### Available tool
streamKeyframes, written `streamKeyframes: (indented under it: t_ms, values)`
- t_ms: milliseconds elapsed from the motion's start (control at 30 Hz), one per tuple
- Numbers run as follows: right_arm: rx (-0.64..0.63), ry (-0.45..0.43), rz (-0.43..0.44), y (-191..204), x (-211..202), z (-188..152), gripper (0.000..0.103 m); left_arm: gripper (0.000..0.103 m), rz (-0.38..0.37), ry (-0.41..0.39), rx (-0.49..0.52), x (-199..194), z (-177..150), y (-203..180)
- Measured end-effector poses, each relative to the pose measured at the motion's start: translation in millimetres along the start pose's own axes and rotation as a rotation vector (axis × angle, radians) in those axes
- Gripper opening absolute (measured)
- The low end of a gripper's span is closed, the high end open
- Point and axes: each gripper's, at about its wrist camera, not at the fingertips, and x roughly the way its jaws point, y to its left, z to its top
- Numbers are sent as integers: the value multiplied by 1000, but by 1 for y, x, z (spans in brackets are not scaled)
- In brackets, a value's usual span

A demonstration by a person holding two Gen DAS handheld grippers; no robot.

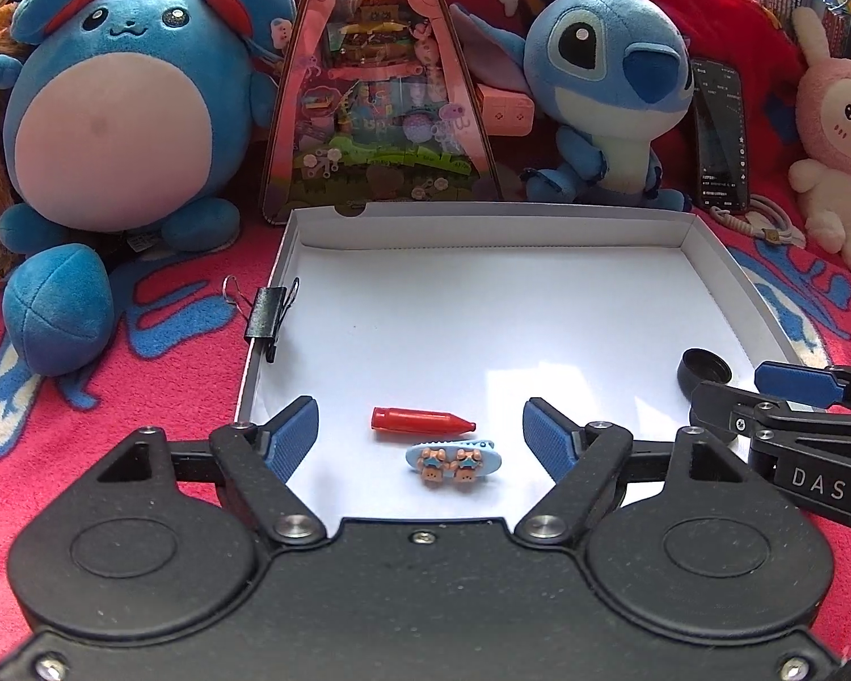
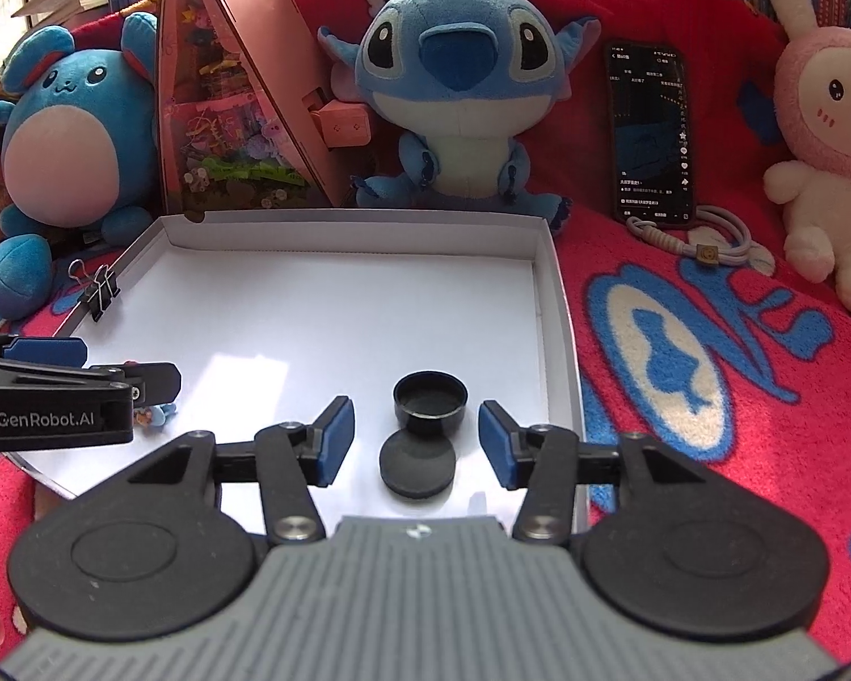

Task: Organize rigid objects
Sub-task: 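Open both tools to release the crayon and tin, then withdraw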

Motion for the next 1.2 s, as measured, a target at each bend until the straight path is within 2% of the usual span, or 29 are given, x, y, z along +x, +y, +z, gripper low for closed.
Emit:
streamKeyframes:
  t_ms: [100,333,567,1200]
  values:
    - [11,-32,12,-1,-12,-7,69,83,-6,-27,14,-13,-7,0]
    - [-6,-100,23,-1,-42,-23,75,84,-32,-67,37,-42,-25,-4]
    - [-36,-146,30,1,-65,-38,77,85,-65,-86,47,-63,-45,-8]
    - [-112,-184,27,4,-104,-83,79,86,-114,-119,84,-105,-89,-17]
